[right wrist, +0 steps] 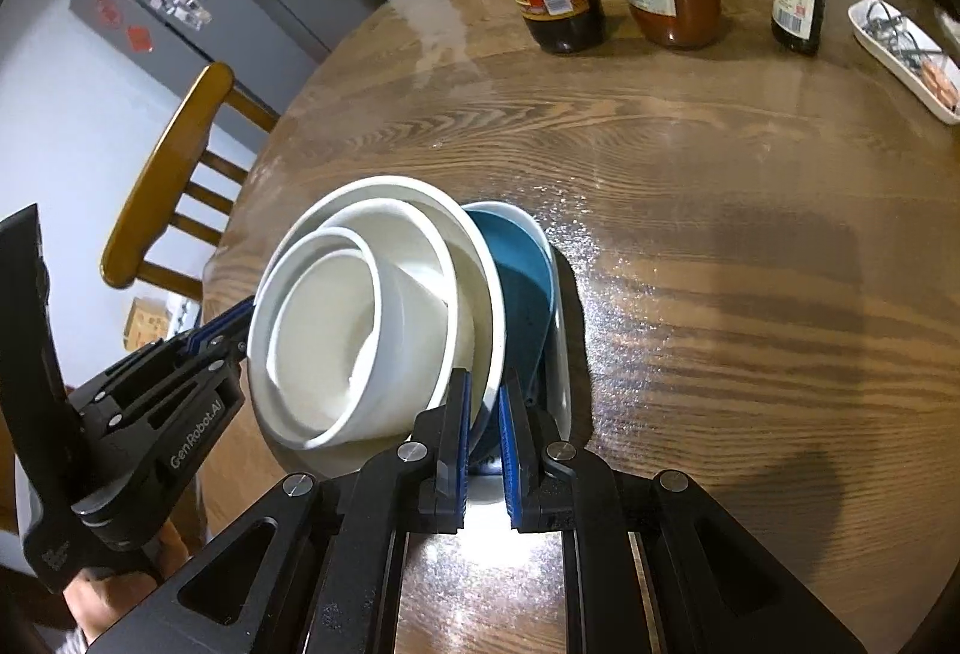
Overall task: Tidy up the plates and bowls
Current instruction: 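Lower the bowl stack onto the blue plates with the right gripper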
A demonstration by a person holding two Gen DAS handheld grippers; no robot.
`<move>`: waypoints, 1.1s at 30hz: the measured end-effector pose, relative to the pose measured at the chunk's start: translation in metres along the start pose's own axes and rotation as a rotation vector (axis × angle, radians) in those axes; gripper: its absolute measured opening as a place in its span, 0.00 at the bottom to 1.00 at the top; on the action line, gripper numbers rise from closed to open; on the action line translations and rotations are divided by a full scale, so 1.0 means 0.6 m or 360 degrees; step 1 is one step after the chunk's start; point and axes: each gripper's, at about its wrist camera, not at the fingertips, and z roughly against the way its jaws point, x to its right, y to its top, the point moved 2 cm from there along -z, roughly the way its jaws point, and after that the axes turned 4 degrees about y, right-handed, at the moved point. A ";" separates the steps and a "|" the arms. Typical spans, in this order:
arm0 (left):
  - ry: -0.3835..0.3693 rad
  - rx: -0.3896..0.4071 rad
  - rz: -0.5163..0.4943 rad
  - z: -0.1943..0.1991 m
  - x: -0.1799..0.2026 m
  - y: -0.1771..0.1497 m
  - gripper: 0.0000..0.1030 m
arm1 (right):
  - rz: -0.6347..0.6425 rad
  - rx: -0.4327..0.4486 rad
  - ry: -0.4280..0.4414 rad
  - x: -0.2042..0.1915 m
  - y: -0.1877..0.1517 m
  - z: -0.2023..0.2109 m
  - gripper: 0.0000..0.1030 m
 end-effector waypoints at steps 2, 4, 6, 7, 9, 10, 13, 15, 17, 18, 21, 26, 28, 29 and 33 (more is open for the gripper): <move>-0.0005 0.0004 -0.0013 -0.003 0.001 0.004 0.04 | -0.0026 0.0001 0.0007 0.003 0.004 -0.001 0.13; -0.0009 0.0010 -0.0019 -0.005 0.002 0.008 0.04 | -0.0028 0.0019 -0.0009 0.005 0.007 0.000 0.13; -0.0004 0.0027 -0.0038 -0.005 0.007 0.010 0.04 | -0.0041 0.0035 -0.0012 0.009 0.009 0.001 0.13; -0.0002 0.0035 -0.0049 -0.005 0.010 0.012 0.04 | -0.0056 0.0042 -0.0008 0.012 0.013 0.001 0.13; -0.0005 0.0043 -0.0065 -0.007 0.016 0.017 0.04 | -0.0069 0.0057 -0.0016 0.017 0.017 0.002 0.13; -0.0009 0.0044 -0.0067 -0.008 0.018 0.019 0.04 | -0.0077 0.0068 -0.0022 0.020 0.019 0.004 0.13; -0.0031 0.0035 -0.0074 -0.013 0.024 0.027 0.04 | -0.0092 0.0091 -0.0038 0.026 0.025 0.007 0.13; -0.0039 0.0037 -0.0088 -0.016 0.032 0.033 0.04 | -0.0102 0.0106 -0.0049 0.033 0.028 0.011 0.13; -0.0018 0.0038 -0.0106 -0.019 0.040 0.038 0.04 | -0.0117 0.0117 -0.0038 0.039 0.031 0.014 0.13; -0.0030 0.0040 -0.0108 -0.020 0.041 0.041 0.04 | -0.0123 0.0115 -0.0031 0.041 0.033 0.014 0.13; -0.0060 0.0046 -0.0126 -0.023 0.053 0.048 0.04 | -0.0103 0.0153 -0.0108 0.043 0.040 0.018 0.13; -0.0080 0.0055 -0.0155 -0.028 0.068 0.061 0.04 | -0.0132 0.0167 -0.0123 0.058 0.050 0.023 0.13; -0.0084 0.0056 -0.0165 -0.029 0.073 0.064 0.04 | -0.0142 0.0170 -0.0131 0.063 0.055 0.025 0.13; -0.0085 0.0056 -0.0172 -0.030 0.075 0.067 0.04 | -0.0142 0.0172 -0.0135 0.065 0.057 0.025 0.13; -0.0097 0.0051 -0.0178 -0.033 0.078 0.072 0.04 | -0.0143 0.0173 -0.0148 0.071 0.064 0.027 0.13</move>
